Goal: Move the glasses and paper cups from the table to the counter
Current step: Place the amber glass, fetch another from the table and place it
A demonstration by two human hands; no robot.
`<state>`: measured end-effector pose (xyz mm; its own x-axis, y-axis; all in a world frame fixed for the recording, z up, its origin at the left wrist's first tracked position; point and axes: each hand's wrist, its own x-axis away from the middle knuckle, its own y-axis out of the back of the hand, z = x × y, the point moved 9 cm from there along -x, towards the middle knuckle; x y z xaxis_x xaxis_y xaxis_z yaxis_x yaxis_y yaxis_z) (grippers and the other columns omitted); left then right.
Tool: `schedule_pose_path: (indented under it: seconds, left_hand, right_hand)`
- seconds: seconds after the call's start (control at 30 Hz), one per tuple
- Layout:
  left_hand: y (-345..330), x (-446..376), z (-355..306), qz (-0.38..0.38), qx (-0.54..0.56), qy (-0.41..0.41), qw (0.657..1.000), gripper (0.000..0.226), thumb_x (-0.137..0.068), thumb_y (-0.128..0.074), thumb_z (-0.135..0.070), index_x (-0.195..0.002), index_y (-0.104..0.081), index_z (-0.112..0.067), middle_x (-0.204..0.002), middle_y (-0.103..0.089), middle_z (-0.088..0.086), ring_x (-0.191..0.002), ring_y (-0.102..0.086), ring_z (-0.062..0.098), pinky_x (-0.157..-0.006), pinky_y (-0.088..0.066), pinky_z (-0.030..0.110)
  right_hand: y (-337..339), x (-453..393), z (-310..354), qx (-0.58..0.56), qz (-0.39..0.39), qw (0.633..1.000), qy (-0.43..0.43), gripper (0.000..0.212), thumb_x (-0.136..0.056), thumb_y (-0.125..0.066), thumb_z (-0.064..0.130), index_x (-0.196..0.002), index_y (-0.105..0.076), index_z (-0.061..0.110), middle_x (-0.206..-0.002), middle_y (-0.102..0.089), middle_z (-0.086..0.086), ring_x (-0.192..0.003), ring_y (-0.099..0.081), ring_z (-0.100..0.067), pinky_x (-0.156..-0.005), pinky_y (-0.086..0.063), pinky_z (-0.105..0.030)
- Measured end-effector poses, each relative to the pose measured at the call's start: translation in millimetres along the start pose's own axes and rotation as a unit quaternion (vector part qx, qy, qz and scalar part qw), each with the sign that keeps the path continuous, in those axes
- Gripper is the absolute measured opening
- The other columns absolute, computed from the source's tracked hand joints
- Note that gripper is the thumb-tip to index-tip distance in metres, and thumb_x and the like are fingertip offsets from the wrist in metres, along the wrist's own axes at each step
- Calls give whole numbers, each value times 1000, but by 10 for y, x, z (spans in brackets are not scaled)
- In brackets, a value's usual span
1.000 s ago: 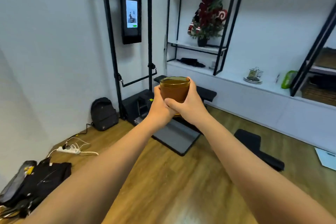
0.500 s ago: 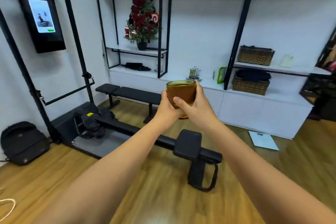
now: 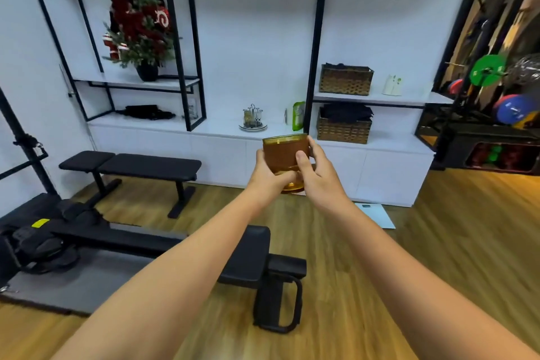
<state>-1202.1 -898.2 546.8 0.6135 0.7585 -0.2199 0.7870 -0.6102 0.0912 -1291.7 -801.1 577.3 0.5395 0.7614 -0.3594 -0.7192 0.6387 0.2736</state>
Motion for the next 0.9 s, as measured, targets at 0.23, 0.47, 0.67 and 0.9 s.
schedule_pose_path:
  seconds: [0.23, 0.47, 0.67, 0.9]
  left_hand:
    - [-480, -1607, 171, 10, 7, -25, 1000, 94, -54, -84, -47, -134, -40, -26, -117, -67, -3, -106, -70, 14, -91, -60, 39]
    - [-1066, -2874, 415, 37, -2, -21, 999, 77, -56, -84, -35, -117, -40, -53, -115, -69, -5, -101, -72, 17, -78, -64, 43]
    - [-1606, -3851, 783, 15, -26, -25, 999, 87, -62, -83, -26, -133, -34, -38, -118, -66, -4, -104, -70, 17, -74, -64, 35]
    - [-2262, -5045, 1030, -38, -8, -19, 999, 88, -64, -79, -16, -139, -35, -31, -121, -66, 2, -102, -70, 18, -70, -62, 31]
  right_hand:
    - [366, -1452, -535, -10, -5, 1000, 5, 56, -105, -45, 39, -156, -26, 30, -135, -50, 16, -110, -54, 8, -85, -47, -4]
    - [767, -2502, -1059, -11, -12, 1000, 9, 75, -88, -75, 28, -149, -32, 26, -132, -57, 8, -117, -57, -2, -98, -51, -26]
    - [1162, -3459, -1840, -13, 5, 1000, -1, 73, -88, -75, 32, -148, -33, 27, -125, -59, 13, -111, -58, 0, -100, -51, -30]
    - [1685, -4769, -2584, -21, 62, 998, 2, 74, -89, -75, 32, -148, -31, 29, -128, -56, 13, -110, -55, 3, -97, -50, -25]
